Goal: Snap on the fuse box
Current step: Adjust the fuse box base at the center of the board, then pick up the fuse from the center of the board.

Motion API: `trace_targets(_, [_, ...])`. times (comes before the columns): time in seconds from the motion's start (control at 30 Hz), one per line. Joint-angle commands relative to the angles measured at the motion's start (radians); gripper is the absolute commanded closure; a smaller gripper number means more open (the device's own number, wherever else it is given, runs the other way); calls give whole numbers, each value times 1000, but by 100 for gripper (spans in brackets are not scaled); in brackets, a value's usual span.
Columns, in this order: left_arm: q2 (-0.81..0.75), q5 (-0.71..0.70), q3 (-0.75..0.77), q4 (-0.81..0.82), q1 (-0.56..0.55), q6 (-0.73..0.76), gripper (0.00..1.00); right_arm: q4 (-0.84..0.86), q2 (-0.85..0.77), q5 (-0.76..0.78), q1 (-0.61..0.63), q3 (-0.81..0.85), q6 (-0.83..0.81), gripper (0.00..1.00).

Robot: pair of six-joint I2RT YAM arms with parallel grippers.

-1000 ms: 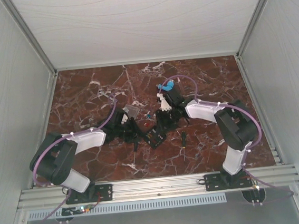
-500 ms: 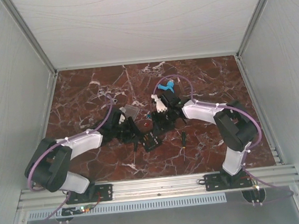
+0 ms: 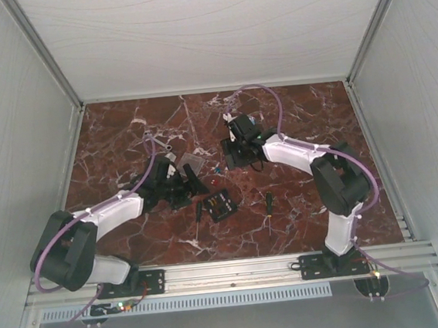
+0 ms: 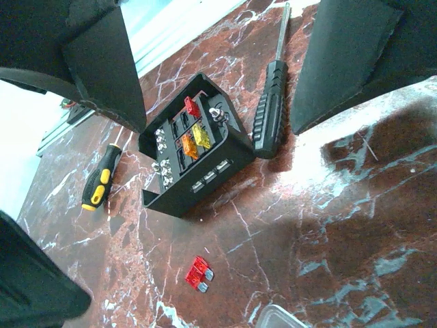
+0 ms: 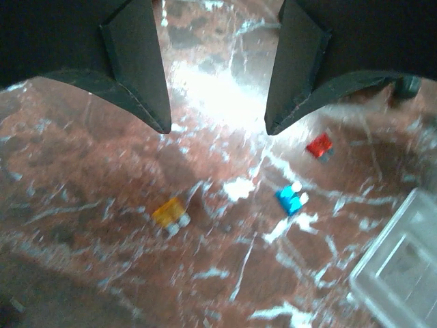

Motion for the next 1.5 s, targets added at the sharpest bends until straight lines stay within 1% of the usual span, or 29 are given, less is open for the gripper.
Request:
trace_targets(0.0, [-20,-22,23,-12,15,31,11,72,78,147,-8,76,1,45])
trace_targets(0.1, [-25,-40,30,-18,15,42,6,74,129,181,-7,120,-6,45])
trace_targets(0.23, [-27,-53,29,-12,15,44,1,96,173,186,-9,146,-40,48])
trace_targets(0.3, [-24,-51,30,-11,15,45,0,122,183,169,-12,142,-73,49])
trace_targets(0.43, [-25,-47,25,-8,15,45,0,169,185,74,-45,123,-122,50])
trace_targets(0.57, [-27,-46,23,-4,15,44,0,211,189,34,-57,97,-167,50])
trace_targets(0.83, [-21,-34,20,7,15,42,1,205,222,-39,-60,89,-241,51])
trace_targets(1.03, [-21,-29,14,17,15,39,1,198,208,-83,-61,51,-249,53])
trace_targets(1.2, [-22,-22,9,24,15,34,1,205,175,-78,-53,2,-248,57])
trace_targets(1.47, [-29,-17,3,27,15,31,1,223,166,-20,-34,-30,-267,63])
